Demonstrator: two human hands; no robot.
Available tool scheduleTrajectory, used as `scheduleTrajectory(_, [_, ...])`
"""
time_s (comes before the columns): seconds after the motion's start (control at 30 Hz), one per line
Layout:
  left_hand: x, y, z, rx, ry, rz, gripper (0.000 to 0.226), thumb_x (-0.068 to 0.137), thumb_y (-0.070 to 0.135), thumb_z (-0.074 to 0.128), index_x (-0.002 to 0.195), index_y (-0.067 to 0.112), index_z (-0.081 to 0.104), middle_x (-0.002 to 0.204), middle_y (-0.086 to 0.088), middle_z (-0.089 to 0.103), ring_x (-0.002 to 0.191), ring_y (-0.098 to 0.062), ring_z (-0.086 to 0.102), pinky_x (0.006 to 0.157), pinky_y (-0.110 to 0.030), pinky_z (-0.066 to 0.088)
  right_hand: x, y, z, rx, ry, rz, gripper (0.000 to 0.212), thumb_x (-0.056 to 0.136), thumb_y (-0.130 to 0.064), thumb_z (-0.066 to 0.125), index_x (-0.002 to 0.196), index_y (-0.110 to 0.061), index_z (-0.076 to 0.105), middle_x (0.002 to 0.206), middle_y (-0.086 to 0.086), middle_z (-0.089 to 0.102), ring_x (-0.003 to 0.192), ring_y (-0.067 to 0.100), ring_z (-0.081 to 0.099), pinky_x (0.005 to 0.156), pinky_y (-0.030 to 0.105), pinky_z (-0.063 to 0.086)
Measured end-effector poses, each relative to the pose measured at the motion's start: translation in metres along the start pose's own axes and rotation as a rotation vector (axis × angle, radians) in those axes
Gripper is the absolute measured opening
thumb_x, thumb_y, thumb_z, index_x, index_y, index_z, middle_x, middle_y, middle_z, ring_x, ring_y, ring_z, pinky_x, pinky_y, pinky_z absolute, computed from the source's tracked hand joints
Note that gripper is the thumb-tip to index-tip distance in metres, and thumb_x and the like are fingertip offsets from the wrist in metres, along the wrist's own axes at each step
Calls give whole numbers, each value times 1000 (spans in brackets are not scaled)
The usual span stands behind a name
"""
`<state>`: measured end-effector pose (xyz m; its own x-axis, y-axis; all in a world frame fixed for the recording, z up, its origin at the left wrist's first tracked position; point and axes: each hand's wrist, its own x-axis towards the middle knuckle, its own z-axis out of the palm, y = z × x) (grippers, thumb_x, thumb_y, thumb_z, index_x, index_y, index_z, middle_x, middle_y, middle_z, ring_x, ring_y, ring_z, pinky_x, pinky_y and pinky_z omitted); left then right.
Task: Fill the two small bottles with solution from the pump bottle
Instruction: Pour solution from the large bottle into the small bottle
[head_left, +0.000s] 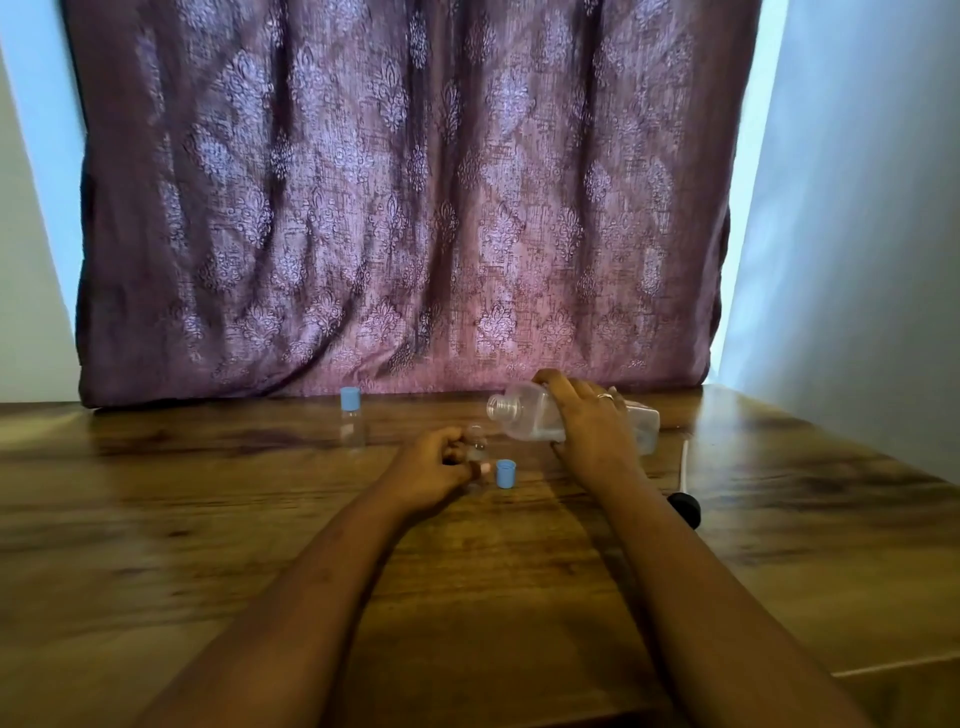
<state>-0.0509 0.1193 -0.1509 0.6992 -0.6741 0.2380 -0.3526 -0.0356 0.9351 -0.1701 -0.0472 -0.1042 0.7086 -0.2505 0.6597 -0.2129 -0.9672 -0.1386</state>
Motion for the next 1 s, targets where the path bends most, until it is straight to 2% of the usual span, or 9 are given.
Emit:
scheduleTrajectory(0.07, [-1,1,0,0,-2,-5,26,82,11,74,101,28,67,97,1,73,82,-8,73,65,-20,56,0,0,0,-24,18,3,61,78,-6,61,128,-31,36,127,1,55,116,28,52,110,52,26])
scheduleTrajectory(0.2, [0,2,1,6,11,0,24,82,13,74,98,30,67,102,-2,72,93,-18,72,81,-38,60,0,-2,1,-46,41,-2,60,79,-3,58,128,-30,38,126,0,56,119,27,50,111,53,22])
scheduleTrajectory(0.27, [-1,3,2,25,11,4,23,82,14,73,97,29,67,104,-4,72,96,-21,71,85,-43,60,0,-3,1,-54,35,-7,60,78,-2,58,128,-30,38,126,1,55,120,27,49,112,53,20])
scheduleTrajectory(0.43, [-2,5,2,48,7,3,20,84,12,71,100,22,67,103,-8,70,94,-22,70,85,-44,60,1,-5,0,-61,25,-18,60,79,-4,57,129,-30,38,128,1,54,122,28,47,113,53,17])
scheduleTrajectory(0.7, [-1,2,3,87,21,0,20,82,18,75,96,30,66,98,2,72,91,-15,71,81,-38,61,2,-8,-1,-66,36,-38,59,79,-3,56,129,-29,39,131,1,53,123,27,47,114,53,17])
scheduleTrajectory(1.0, [-3,5,3,78,21,-2,21,82,16,75,96,30,67,97,1,74,90,-16,72,82,-40,60,1,-10,-3,-86,74,-49,57,81,-3,55,129,-30,40,131,-1,52,126,24,43,115,51,14])
